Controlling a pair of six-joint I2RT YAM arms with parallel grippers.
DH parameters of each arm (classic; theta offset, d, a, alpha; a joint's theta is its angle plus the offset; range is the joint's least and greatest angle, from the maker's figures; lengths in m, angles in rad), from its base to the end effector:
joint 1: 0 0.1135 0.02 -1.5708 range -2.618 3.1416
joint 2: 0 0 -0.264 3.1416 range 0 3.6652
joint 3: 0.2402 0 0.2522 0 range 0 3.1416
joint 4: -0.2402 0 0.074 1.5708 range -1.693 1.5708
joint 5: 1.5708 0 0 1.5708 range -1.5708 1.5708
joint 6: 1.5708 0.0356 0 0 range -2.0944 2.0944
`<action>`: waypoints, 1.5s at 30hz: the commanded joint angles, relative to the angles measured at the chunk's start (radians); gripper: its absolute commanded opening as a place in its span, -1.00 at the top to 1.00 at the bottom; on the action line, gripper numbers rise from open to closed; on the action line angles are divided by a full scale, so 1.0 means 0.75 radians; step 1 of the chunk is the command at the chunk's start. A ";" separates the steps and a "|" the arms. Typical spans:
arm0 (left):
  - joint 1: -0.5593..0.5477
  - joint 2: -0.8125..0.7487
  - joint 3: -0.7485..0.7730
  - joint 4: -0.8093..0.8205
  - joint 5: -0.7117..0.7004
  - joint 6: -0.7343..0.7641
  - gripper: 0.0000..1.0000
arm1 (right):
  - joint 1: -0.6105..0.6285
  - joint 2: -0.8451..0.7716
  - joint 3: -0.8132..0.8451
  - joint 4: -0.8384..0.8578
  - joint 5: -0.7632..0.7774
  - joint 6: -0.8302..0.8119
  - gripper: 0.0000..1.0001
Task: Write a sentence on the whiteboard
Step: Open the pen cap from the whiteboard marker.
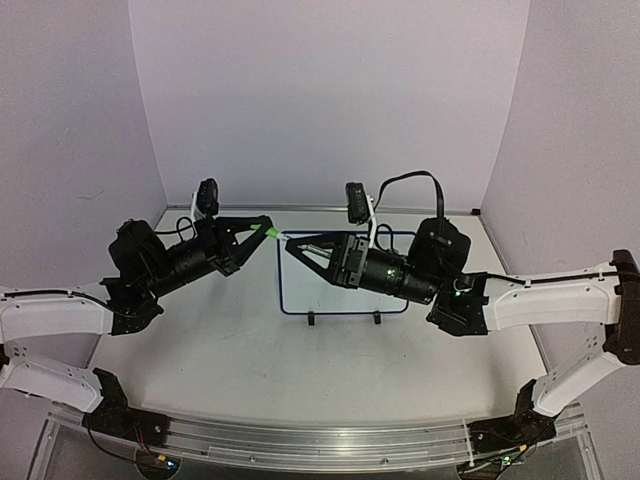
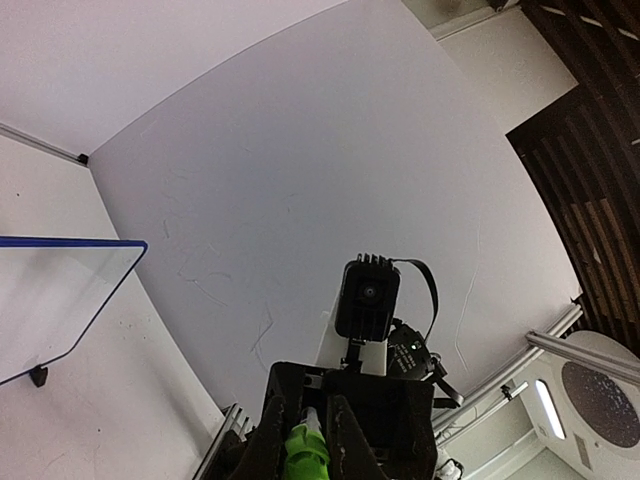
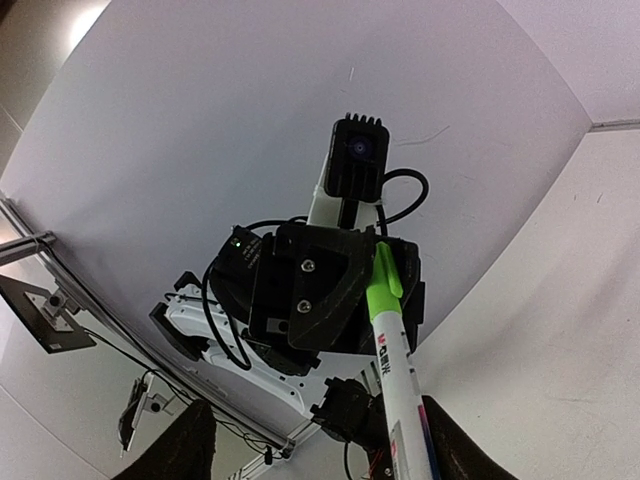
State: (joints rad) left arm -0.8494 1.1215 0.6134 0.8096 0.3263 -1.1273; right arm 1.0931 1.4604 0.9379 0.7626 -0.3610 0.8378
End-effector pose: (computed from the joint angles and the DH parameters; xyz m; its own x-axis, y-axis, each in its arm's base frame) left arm 0.1575 -0.1963 0.3165 -0.7409 -0.4531 -0.4957 0.5691 -0.0316 -0.8217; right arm 0.1439 0.3054 0.3312 -0.6615 0.2345 -0.7123 -0.7427 -0.0730 0.6657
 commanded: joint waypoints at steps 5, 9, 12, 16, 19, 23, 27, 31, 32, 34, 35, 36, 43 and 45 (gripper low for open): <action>0.001 0.042 0.059 0.032 0.089 -0.020 1.00 | 0.000 0.007 0.043 0.118 -0.025 0.004 -0.08; 0.001 0.049 0.072 0.016 0.111 -0.016 1.00 | 0.000 0.000 0.028 0.117 0.001 0.003 -0.04; 0.002 0.060 0.084 0.012 0.140 -0.016 1.00 | 0.001 -0.004 0.019 0.118 0.019 0.002 0.01; 0.001 0.069 0.099 0.018 0.180 -0.017 1.00 | 0.001 -0.005 0.009 0.117 0.043 0.003 0.08; 0.001 0.065 0.103 0.009 0.190 -0.016 1.00 | 0.001 -0.017 -0.010 0.120 0.079 0.006 0.10; 0.001 0.051 0.089 -0.005 0.178 -0.013 1.00 | 0.000 -0.040 -0.036 0.118 0.128 0.003 0.10; 0.001 0.042 0.073 -0.006 0.167 -0.018 1.00 | 0.001 -0.060 -0.052 0.117 0.155 -0.001 0.10; 0.002 0.040 0.066 -0.009 0.159 -0.017 1.00 | 0.001 -0.053 -0.048 0.117 0.147 0.001 0.23; 0.002 0.041 0.066 -0.007 0.157 -0.017 1.00 | 0.001 -0.049 -0.045 0.118 0.144 0.003 0.25; 0.002 0.045 0.066 -0.006 0.154 -0.017 1.00 | 0.001 -0.039 -0.038 0.117 0.135 0.004 0.29; 0.002 0.046 0.067 -0.007 0.153 -0.017 1.00 | 0.001 -0.036 -0.035 0.118 0.132 0.006 0.33; 0.002 0.047 0.068 -0.008 0.152 -0.017 1.00 | 0.001 -0.032 -0.034 0.117 0.131 0.007 0.36; 0.001 0.056 0.069 -0.006 0.152 -0.014 1.00 | 0.000 -0.027 -0.032 0.117 0.138 0.014 0.60; 0.001 0.059 0.070 -0.007 0.153 -0.013 1.00 | 0.000 -0.025 -0.032 0.112 0.146 0.018 0.73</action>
State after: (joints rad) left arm -0.8444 1.1625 0.6472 0.8023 0.4254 -1.1425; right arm 1.0916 1.4509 0.9001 0.7859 -0.2565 0.8460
